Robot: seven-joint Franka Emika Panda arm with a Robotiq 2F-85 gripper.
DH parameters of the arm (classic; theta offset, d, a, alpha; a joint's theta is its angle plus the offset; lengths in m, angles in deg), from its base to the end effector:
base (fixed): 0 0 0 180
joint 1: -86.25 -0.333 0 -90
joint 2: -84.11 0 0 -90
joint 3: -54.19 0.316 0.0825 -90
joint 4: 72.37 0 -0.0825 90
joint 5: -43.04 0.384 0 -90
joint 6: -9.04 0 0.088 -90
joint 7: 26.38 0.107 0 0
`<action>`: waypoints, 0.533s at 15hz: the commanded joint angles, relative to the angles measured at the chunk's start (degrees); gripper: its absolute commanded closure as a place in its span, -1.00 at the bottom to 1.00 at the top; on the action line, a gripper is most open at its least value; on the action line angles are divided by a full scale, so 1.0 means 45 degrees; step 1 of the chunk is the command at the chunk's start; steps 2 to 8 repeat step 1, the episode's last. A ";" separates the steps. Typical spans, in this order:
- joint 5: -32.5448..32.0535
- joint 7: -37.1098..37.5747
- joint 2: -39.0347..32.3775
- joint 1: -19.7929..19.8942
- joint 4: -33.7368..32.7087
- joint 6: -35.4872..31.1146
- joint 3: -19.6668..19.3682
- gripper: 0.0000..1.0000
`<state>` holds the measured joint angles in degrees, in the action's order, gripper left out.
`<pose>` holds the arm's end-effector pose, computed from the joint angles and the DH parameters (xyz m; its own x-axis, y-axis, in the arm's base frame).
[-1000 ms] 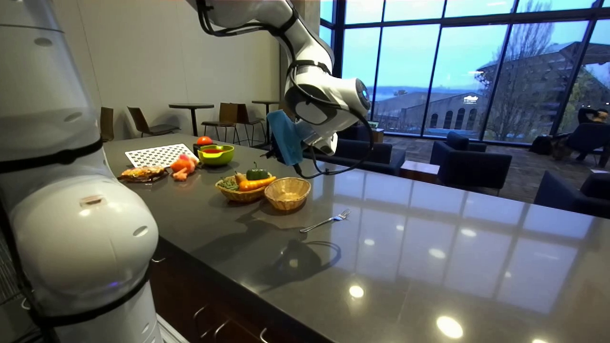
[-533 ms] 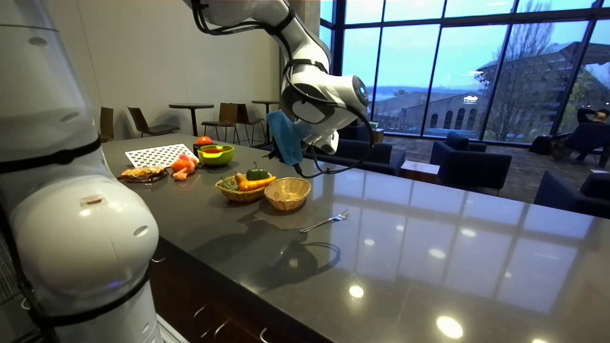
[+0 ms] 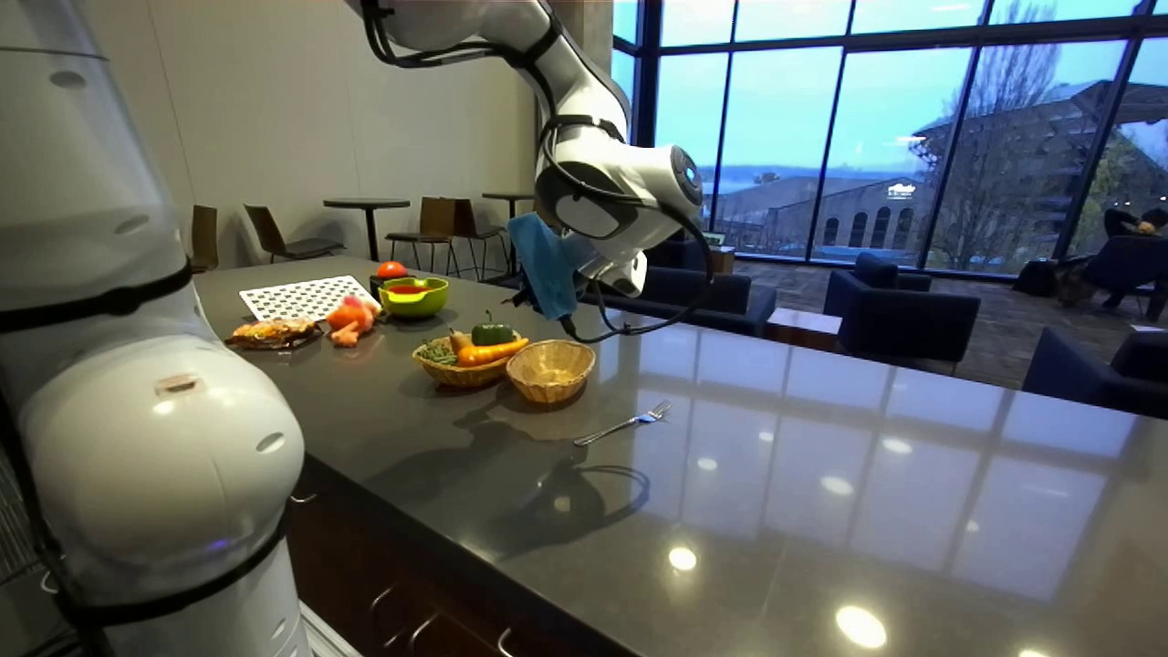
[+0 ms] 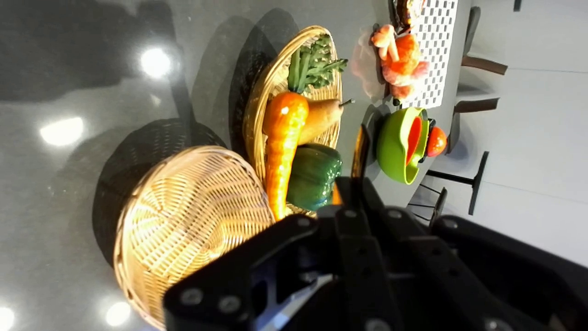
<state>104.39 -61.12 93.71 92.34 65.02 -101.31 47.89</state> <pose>0.4592 -0.0386 0.3891 0.9810 -0.1915 0.0308 -0.0809 -0.5481 -0.8325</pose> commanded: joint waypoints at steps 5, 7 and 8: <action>0.0444 -0.0226 0.0352 -0.0076 0.0304 0.0076 -0.0051 0.98; 0.0444 -0.0226 0.0352 -0.0076 0.0304 0.0076 -0.0051 0.98; 0.0444 -0.0226 0.0352 -0.0076 0.0304 0.0076 -0.0051 0.98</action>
